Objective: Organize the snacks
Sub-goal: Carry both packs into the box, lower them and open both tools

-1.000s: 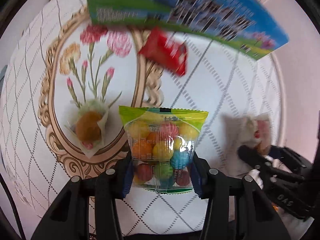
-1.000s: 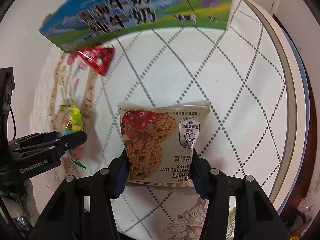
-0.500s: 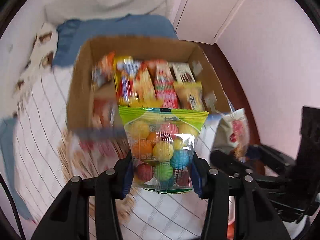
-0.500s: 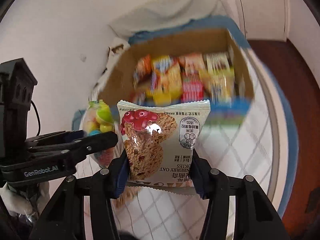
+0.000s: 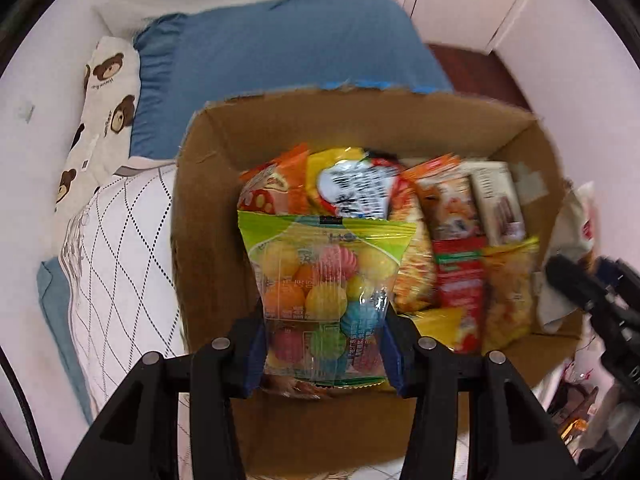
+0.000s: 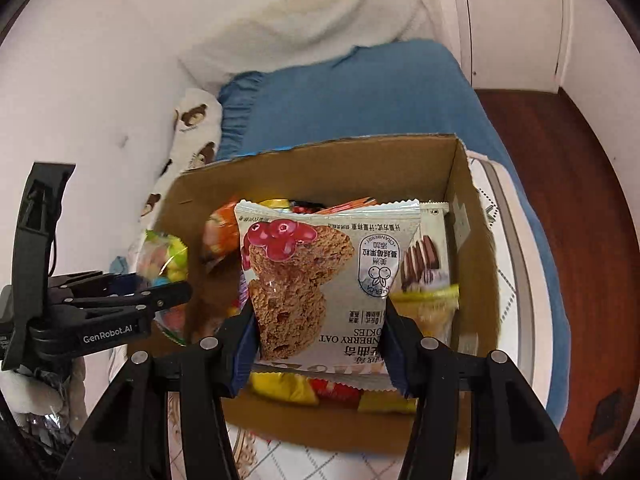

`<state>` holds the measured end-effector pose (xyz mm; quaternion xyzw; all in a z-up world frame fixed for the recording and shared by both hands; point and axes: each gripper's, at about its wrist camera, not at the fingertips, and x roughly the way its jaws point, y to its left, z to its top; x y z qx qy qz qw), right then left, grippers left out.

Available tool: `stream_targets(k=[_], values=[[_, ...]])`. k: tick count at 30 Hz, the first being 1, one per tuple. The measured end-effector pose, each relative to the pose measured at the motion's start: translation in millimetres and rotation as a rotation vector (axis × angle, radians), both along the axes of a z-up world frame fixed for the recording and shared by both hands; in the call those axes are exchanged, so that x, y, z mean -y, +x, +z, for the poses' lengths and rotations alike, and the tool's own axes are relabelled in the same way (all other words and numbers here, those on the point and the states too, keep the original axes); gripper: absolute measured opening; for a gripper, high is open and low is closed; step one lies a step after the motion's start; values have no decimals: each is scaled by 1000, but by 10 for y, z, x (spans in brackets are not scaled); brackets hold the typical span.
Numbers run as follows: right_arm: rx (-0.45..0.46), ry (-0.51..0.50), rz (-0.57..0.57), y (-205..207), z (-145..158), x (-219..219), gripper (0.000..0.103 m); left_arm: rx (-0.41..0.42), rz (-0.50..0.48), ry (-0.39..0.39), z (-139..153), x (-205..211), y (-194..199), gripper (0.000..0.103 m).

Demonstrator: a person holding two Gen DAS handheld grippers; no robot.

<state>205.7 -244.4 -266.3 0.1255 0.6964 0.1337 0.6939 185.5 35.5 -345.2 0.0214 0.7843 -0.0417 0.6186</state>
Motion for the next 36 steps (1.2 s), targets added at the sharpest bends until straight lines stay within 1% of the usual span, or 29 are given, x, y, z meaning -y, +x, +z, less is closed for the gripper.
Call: stream_targets(k=[3, 4, 5, 6, 7, 9, 12, 16, 19, 23, 26, 27, 36], values=[[-26, -39, 26, 172, -232, -88, 57, -60, 15, 19, -243, -70, 42, 47], [-51, -40, 22, 238, -353, -111, 58, -86, 20, 29, -332, -92, 52, 48], [-71, -42, 11, 284, -436, -113, 71, -96, 23, 37, -391, -107, 63, 58], [-89, -58, 8, 336, -533, -121, 94, -85, 23, 47, -421, -116, 74, 78], [-101, -73, 16, 370, -608, -133, 102, -60, 24, 66, -430, -126, 85, 87], [-119, -99, 27, 396, -686, -161, 103, -53, 49, 45, -445, -131, 84, 90], [-132, -112, 41, 380, -762, -189, 103, -41, 61, 48, -451, -120, 74, 90], [-111, -156, 47, 286, -674, -146, 103, -31, 64, 40, -423, -82, 23, 90], [-103, -169, 37, 242, -629, -77, 103, 4, 67, 36, -296, -24, -41, 90], [-79, -188, 34, 132, -475, -25, 103, 71, 53, 50, -52, 60, -117, 90], [-51, -203, 34, 24, -318, 28, 103, 150, 75, 63, 177, 79, -243, 90], [-37, -203, 32, -23, -260, 36, 103, 177, 84, 52, 265, 87, -306, 90], [94, -235, 34, -371, 345, 82, 103, 322, 103, 20, 824, 140, -678, 90]])
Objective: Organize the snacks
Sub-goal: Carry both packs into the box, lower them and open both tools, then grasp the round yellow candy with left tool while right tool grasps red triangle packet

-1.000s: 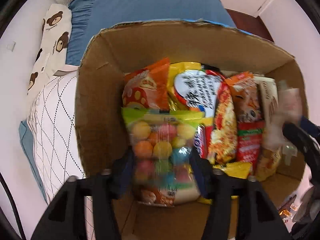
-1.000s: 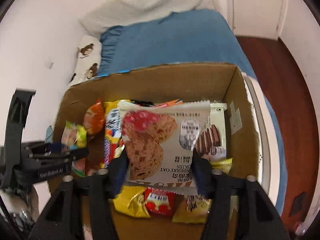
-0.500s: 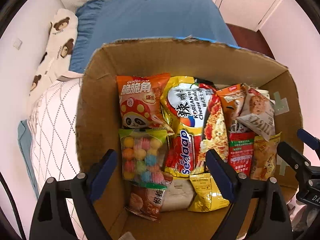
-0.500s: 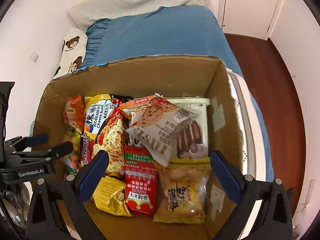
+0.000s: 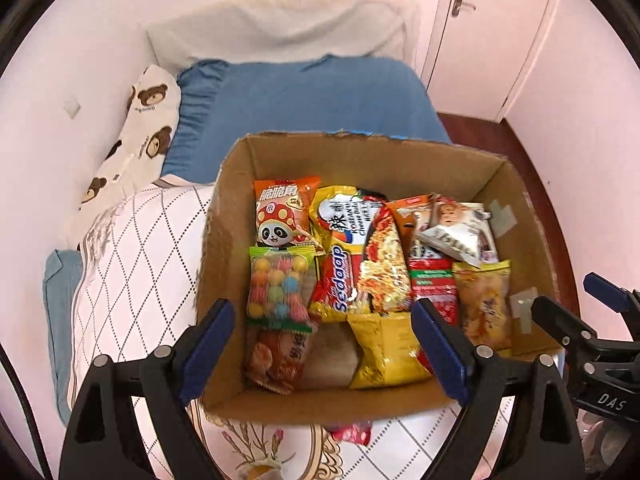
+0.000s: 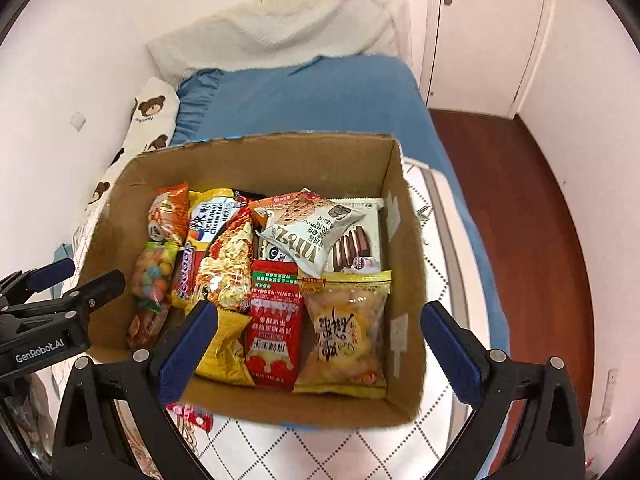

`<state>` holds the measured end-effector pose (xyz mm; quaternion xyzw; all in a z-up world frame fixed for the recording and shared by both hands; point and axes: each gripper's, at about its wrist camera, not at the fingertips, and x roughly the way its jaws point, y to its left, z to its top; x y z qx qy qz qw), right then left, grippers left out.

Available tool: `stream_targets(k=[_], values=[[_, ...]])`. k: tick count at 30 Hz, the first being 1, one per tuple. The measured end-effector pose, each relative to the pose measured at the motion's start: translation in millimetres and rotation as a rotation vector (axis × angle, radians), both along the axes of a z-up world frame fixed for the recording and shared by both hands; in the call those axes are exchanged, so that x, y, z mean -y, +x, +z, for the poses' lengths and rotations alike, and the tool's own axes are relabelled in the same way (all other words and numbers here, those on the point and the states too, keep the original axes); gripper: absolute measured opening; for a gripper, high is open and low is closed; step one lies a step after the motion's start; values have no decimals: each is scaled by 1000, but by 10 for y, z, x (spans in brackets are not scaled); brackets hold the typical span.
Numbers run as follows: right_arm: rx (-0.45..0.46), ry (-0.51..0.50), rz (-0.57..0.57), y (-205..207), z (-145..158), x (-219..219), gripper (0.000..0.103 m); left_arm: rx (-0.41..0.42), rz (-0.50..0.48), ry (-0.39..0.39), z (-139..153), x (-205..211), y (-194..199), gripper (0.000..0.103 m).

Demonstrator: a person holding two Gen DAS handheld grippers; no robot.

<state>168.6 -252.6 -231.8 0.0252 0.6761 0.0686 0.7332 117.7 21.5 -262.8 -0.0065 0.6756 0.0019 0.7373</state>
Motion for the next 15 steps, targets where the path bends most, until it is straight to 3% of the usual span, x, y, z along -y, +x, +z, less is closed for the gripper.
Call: stream_targets(k=[15], values=[[190, 20, -28, -660, 1042, 120, 103, 233, -11, -10, 1032, 145, -695, 90]])
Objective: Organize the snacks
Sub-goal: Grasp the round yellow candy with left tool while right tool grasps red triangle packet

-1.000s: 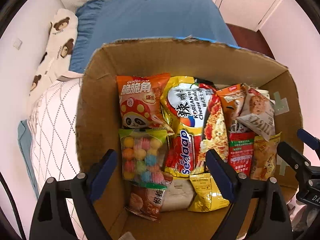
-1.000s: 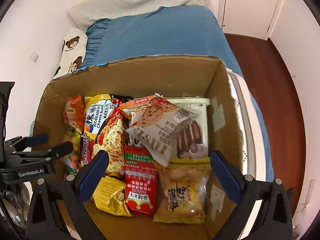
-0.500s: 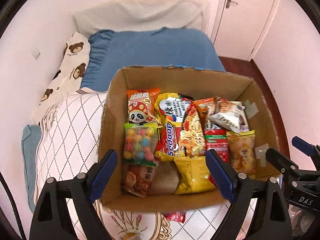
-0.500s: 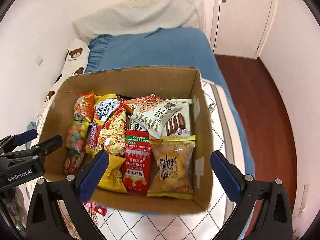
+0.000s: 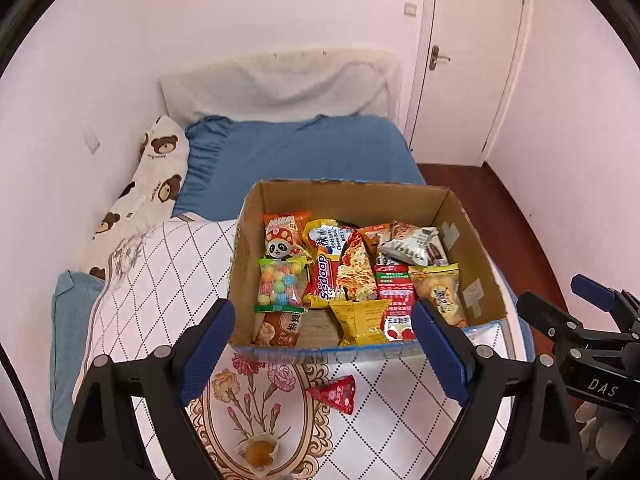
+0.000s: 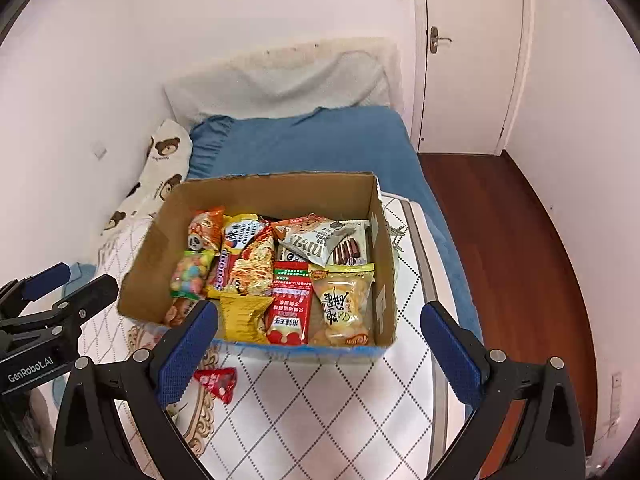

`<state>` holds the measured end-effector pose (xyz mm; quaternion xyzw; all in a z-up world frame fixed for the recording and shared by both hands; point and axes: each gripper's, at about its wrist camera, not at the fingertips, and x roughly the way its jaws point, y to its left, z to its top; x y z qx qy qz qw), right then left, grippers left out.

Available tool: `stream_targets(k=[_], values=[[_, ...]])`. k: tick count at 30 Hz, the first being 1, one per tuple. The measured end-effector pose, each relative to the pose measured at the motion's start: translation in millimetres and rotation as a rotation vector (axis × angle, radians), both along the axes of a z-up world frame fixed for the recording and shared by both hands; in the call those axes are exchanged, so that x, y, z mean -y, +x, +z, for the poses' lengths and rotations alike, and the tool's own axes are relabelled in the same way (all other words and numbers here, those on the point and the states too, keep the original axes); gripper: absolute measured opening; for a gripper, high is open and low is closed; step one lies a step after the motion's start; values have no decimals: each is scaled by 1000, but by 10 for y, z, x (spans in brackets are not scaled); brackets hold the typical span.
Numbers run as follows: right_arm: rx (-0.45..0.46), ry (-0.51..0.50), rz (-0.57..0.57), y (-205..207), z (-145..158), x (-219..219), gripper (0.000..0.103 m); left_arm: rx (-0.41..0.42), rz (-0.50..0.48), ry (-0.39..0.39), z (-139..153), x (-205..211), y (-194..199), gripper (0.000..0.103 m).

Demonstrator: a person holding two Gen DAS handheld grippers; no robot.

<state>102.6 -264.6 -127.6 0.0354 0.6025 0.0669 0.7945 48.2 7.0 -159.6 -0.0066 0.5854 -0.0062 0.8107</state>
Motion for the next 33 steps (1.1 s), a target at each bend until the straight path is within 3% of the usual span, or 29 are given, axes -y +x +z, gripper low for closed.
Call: stream_targets(k=[6, 10, 11, 14, 16, 18, 24, 26, 29, 32, 33], values=[[21, 75, -15, -197, 236, 34, 103, 21, 39, -22, 170, -82, -210, 90], [-35, 164, 6, -342, 69, -35, 103, -5, 103, 27, 38, -340, -381, 90], [-61, 183, 9, -383, -5, -63, 100, -29, 128, 41, -55, -445, -450, 90], [-157, 254, 55, -519, -350, -258, 61, -118, 179, 76, -384, -718, -631, 90], [-222, 284, 91, -609, -643, -456, 59, -188, 221, 100, -644, -942, -806, 90], [-237, 272, 118, -655, -822, -612, 59, -261, 264, 128, -888, -1130, -965, 90], [-283, 212, 242, -659, -1408, -1251, 68, -409, 362, 58, -1422, -1481, -1363, 90], [-299, 168, 293, -657, -1573, -1447, 68, -440, 361, 41, -1548, -1484, -1426, 90], [-314, 99, 369, -702, -1813, -1677, 68, -490, 329, -46, -1775, -1410, -1484, 90], [-337, 23, 429, -790, -2018, -1828, 56, -535, 281, -85, -1970, -1292, -1492, 89], [-337, 14, 440, -821, -2048, -1843, 55, -545, 260, -86, -2035, -1234, -1491, 82]])
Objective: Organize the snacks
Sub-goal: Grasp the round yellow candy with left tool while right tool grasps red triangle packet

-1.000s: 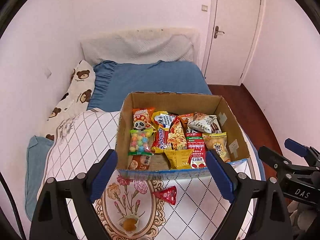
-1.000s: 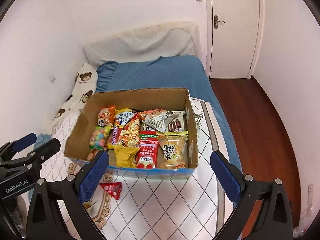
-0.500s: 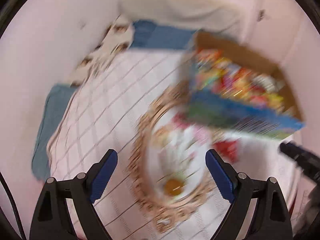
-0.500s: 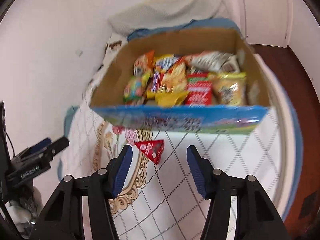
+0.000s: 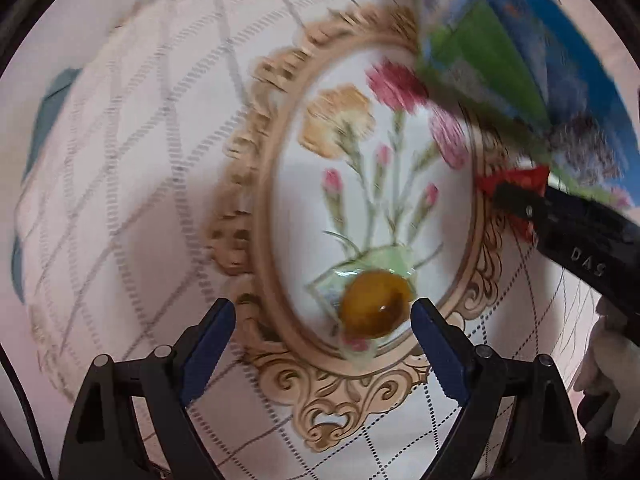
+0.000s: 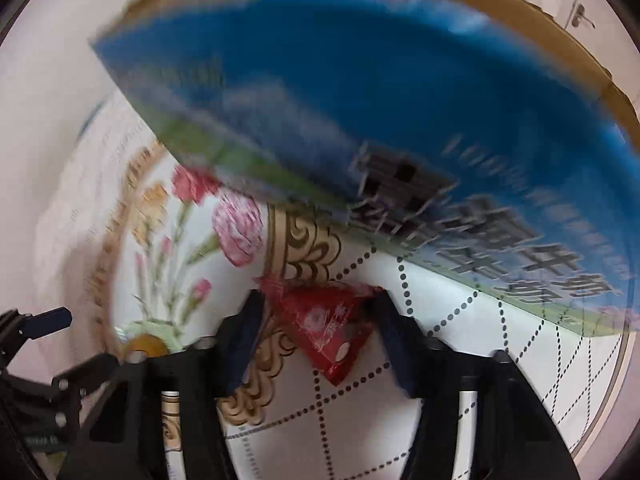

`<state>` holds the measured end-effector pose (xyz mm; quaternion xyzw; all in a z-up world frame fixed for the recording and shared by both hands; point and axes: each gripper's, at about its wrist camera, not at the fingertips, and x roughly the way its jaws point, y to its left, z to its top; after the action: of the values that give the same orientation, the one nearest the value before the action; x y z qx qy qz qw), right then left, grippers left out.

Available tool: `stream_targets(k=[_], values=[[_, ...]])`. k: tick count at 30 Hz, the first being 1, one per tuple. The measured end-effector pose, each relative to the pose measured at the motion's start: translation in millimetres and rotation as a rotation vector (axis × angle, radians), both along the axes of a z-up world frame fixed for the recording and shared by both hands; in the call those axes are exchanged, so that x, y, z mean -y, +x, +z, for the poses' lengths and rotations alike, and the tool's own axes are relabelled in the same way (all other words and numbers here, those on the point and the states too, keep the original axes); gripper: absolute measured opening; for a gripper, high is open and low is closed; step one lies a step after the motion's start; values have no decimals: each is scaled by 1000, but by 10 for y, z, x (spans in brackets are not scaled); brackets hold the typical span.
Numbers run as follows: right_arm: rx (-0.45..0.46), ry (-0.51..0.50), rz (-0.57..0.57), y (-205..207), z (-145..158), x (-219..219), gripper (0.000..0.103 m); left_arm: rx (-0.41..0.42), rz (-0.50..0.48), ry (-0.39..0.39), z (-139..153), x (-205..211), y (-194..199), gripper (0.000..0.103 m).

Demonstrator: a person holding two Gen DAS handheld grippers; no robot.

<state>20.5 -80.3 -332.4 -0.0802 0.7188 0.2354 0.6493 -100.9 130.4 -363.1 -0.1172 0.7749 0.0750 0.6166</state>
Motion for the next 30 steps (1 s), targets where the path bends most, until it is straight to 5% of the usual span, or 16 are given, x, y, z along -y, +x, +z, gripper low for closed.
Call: stream_targets(k=[5, 15, 24, 30], values=[[13, -3, 5, -104, 69, 62, 54, -4, -87, -46, -145, 235, 55, 53], [-39, 43, -122, -476, 473, 732, 53, 0, -145, -72, 60, 533, -10, 40], [-116, 6, -216, -869, 589, 1391, 53, -86, -133, -116, -313, 771, -221, 44], [-126, 0, -275, -928, 468, 1497, 53, -96, -153, -120, -276, 901, -75, 50]])
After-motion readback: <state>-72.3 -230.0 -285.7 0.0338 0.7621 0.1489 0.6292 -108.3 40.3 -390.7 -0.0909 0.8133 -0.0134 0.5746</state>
